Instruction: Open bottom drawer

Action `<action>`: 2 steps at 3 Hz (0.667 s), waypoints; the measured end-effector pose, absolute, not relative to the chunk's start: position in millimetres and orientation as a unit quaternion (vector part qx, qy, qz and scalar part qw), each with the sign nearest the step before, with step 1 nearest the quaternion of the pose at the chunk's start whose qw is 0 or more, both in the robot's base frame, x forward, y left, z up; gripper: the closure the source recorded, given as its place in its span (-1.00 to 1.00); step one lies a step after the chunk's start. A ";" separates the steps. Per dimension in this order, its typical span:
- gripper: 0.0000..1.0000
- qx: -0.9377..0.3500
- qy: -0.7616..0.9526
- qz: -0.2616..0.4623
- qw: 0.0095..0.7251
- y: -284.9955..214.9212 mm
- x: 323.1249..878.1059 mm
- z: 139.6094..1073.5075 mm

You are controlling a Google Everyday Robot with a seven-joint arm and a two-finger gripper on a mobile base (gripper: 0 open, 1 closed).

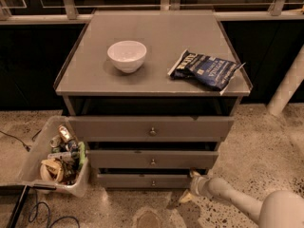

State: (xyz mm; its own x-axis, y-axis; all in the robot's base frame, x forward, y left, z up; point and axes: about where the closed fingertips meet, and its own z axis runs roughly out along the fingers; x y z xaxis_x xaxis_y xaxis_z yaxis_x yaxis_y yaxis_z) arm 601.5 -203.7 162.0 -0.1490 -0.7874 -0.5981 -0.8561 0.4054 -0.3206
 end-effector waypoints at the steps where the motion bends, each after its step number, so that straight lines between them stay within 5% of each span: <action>1: -1.00 -0.544 0.756 0.048 0.361 -202.9 600.9 161.8; 2: -0.62 -0.544 0.756 0.048 0.361 -202.9 600.9 161.8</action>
Offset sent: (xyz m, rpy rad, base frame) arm -0.0006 0.0008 -0.0001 0.0006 0.0009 0.0013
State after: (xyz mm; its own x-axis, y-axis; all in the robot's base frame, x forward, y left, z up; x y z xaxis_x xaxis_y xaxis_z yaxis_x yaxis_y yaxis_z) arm 600.9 -202.9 161.8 -0.1485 -0.7873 -0.5984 -0.8569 0.4045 -0.3195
